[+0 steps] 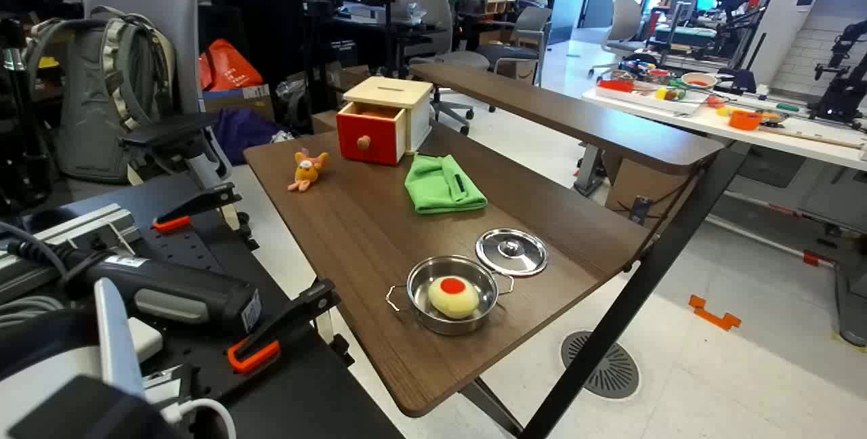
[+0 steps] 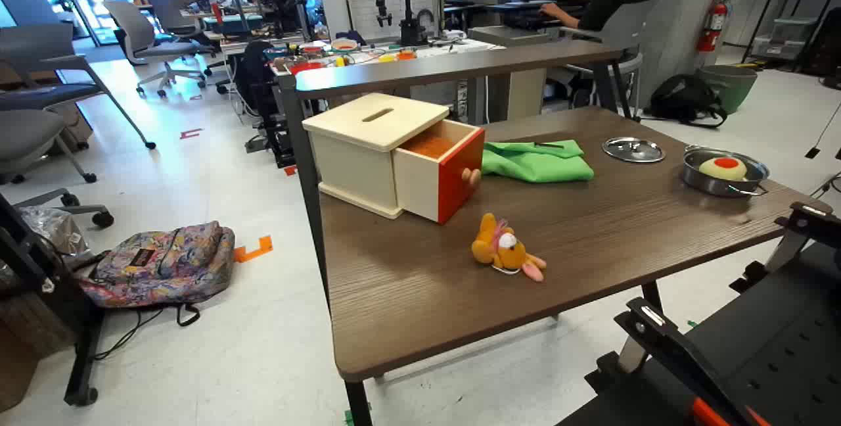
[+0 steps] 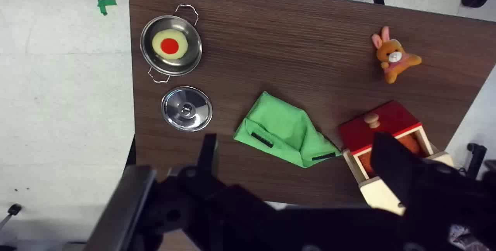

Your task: Remove the toy from the silver pot and put it on the table

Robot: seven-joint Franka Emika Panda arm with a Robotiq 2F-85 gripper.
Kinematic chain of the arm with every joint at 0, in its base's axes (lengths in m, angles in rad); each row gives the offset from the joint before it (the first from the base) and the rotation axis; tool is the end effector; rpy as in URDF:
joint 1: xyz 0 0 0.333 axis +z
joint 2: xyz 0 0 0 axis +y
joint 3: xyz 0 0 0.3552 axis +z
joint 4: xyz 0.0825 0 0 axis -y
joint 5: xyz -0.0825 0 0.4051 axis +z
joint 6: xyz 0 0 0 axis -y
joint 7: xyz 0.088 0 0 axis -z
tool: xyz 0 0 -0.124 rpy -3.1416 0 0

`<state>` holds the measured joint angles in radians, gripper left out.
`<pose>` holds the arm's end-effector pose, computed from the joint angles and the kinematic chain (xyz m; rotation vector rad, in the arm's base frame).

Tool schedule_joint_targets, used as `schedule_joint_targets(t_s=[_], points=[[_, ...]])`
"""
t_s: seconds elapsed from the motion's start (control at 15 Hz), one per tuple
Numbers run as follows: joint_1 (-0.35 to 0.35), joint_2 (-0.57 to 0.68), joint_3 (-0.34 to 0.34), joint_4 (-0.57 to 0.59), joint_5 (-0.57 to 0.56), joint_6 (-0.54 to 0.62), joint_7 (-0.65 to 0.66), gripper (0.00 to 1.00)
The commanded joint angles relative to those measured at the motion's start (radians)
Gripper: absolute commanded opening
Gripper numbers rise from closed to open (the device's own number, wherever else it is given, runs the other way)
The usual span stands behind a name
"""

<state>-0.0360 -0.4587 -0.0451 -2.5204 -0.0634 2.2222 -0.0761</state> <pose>0.4180 -0.0375 0.4613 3.0861 0.0501 0.2434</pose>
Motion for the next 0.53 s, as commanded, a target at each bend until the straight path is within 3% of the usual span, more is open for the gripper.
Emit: schedule_joint_targets(t_s=[0.0, 0.47], points=[[0.0, 0.0, 0.0, 0.003, 0.0, -0.003, 0.0, 1.0], [-0.004, 0.017, 0.01, 0.005, -0.018, 0.009, 0.01, 1.0]])
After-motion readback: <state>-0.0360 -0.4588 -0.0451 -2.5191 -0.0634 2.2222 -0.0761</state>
